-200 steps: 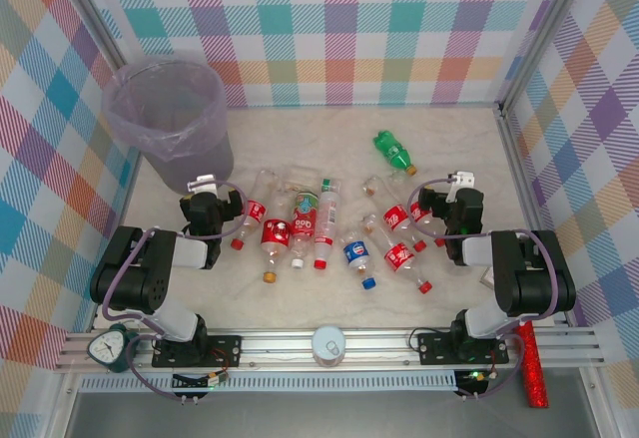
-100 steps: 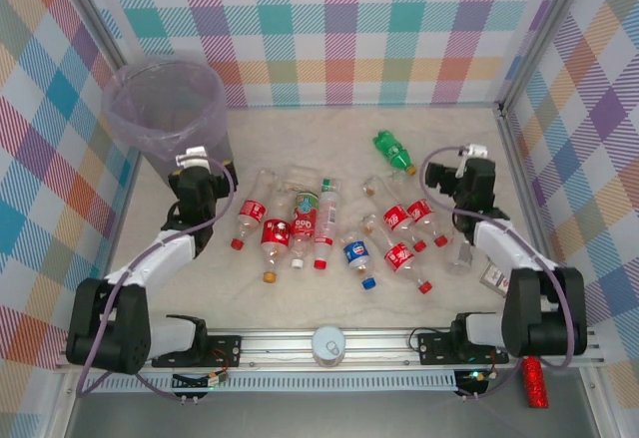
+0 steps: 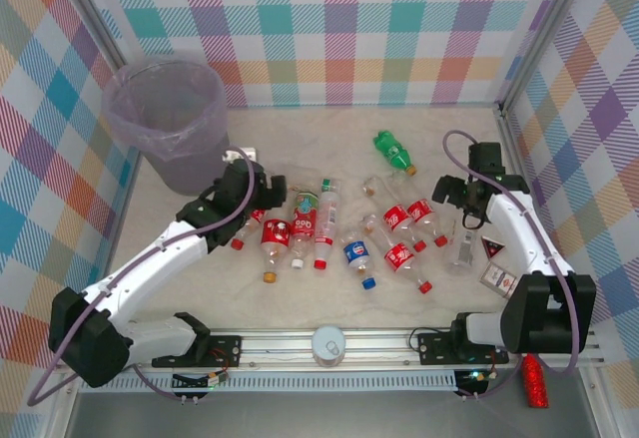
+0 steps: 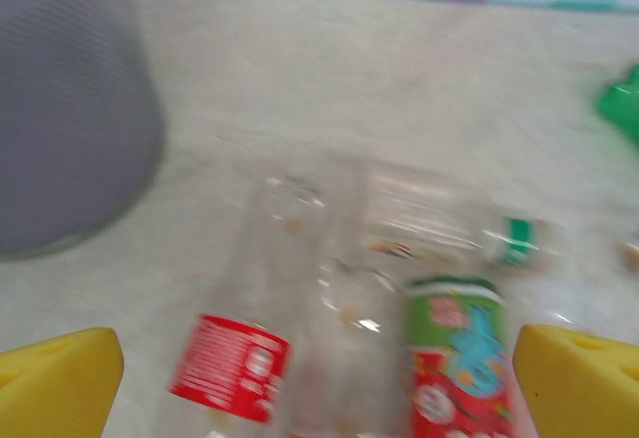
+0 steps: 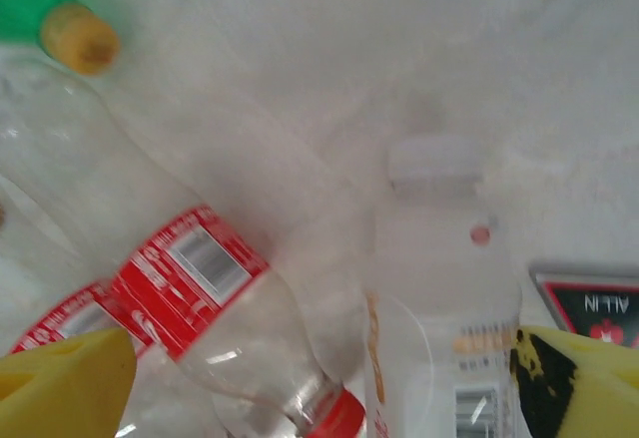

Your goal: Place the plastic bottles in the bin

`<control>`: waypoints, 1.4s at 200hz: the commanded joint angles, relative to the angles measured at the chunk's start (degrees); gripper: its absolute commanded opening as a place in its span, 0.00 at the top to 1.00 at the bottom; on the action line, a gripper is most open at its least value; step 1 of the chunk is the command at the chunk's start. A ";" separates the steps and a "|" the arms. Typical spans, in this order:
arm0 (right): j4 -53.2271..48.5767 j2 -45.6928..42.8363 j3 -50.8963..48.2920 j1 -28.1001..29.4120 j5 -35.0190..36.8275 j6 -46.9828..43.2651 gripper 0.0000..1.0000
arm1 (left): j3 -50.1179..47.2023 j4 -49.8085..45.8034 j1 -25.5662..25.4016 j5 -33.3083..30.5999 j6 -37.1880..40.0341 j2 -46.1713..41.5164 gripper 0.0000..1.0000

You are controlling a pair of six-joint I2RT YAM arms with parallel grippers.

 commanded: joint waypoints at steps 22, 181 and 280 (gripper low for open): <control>-3.93 2.17 -2.03 -5.17 -3.94 0.82 0.12 | 2.83 -3.96 -6.49 9.44 -10.59 2.73 0.00; 4.95 9.35 -4.23 -8.84 -7.83 1.24 0.31 | 9.40 8.04 -9.20 24.37 -14.93 15.58 0.00; 15.65 -0.64 10.14 -7.39 -47.70 11.78 0.38 | 12.31 27.50 -9.14 47.21 -17.19 20.65 0.00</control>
